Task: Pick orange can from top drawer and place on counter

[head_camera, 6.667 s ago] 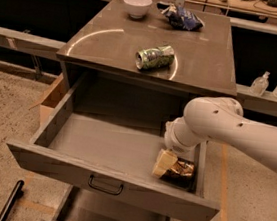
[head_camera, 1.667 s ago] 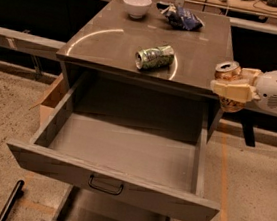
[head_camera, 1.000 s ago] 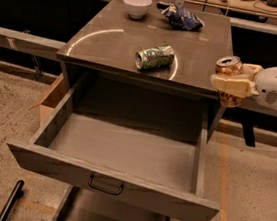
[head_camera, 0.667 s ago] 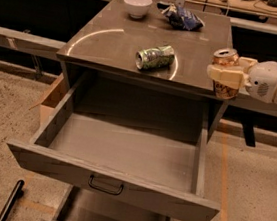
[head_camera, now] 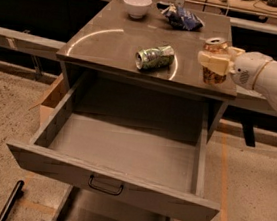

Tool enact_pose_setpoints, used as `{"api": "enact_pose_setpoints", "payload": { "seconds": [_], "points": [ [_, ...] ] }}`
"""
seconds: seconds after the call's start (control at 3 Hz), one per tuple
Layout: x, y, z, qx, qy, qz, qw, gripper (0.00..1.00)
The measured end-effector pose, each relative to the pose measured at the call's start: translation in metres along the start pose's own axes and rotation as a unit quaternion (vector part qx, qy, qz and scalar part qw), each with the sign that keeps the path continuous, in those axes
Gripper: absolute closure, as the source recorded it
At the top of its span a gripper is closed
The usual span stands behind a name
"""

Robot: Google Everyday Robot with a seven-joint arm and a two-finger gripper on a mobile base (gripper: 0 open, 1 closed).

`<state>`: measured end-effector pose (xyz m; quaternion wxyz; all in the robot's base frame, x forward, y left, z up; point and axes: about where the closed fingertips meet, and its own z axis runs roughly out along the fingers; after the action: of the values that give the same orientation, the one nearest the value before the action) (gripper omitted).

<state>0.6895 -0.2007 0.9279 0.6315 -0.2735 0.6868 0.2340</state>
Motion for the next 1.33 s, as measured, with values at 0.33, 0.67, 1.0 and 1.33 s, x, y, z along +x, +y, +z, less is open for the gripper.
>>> {"api": "enact_pose_setpoints", "payload": {
  "seconds": [0.33, 0.67, 1.0, 1.33],
  "points": [
    [-0.002, -0.008, 0.018, 0.014, -0.017, 0.001, 0.9998, 1.0],
    [0.0, -0.015, 0.035, 0.026, -0.027, 0.002, 0.9993, 1.0],
    [0.0, -0.02, 0.052, 0.034, -0.04, 0.007, 0.9986, 1.0],
    [0.002, -0.023, 0.067, 0.045, -0.052, 0.013, 0.9975, 1.0]
  ]
}}
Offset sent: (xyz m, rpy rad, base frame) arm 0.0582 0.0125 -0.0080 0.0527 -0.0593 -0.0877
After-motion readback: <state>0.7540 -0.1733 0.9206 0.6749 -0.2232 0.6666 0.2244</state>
